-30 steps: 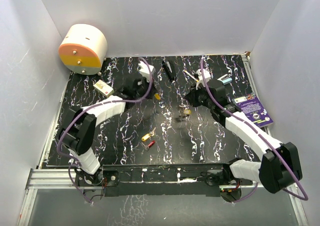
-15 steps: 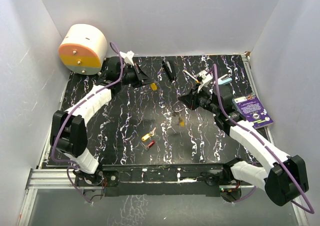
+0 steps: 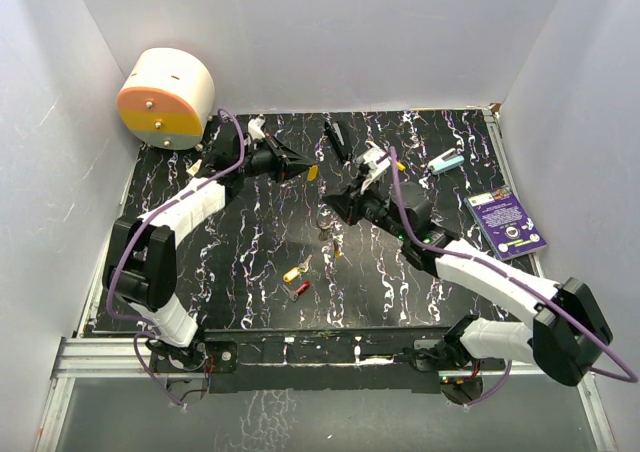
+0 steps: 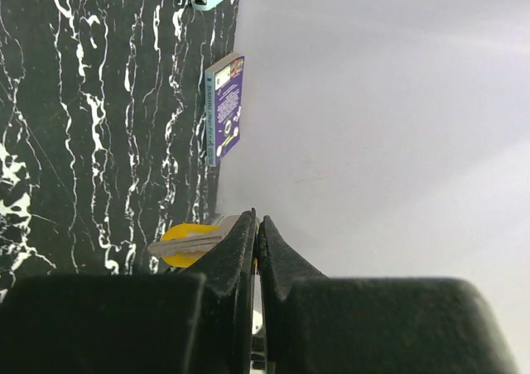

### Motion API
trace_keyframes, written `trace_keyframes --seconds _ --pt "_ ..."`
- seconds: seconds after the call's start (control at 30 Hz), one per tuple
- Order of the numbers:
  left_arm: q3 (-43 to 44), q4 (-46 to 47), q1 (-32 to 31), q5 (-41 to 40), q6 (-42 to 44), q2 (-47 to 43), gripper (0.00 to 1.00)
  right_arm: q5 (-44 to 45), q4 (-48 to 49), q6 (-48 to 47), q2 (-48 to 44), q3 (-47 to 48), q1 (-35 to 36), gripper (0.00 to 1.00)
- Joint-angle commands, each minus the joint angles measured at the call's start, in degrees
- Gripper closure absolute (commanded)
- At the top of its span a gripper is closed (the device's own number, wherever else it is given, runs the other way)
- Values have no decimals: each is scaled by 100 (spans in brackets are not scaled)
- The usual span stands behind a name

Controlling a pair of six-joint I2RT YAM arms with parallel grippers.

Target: Put the keys on the keyring

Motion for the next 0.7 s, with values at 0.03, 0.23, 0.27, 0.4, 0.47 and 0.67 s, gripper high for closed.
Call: trace_keyframes --seconds 0.03,0.23,0.27,0.4,0.47,0.67 --pt "-77 353 26 125 -827 -341 100 742 1541 -49 326 156 205 92" --pt "-278 424 21 171 -1112 -508 100 775 1764 -121 765 434 209 92" --pt "-311 404 25 178 -1140 -532 100 806 1787 -133 814 475 211 92" --pt "-429 435 26 232 -1254 -604 100 966 1962 -204 933 531 212 92" --pt "-459 443 26 222 -1249 -625 100 988 2031 -225 992 573 211 92" --pt "-483 497 26 227 -1296 -625 100 1022 2151 -251 1180 685 212 92"
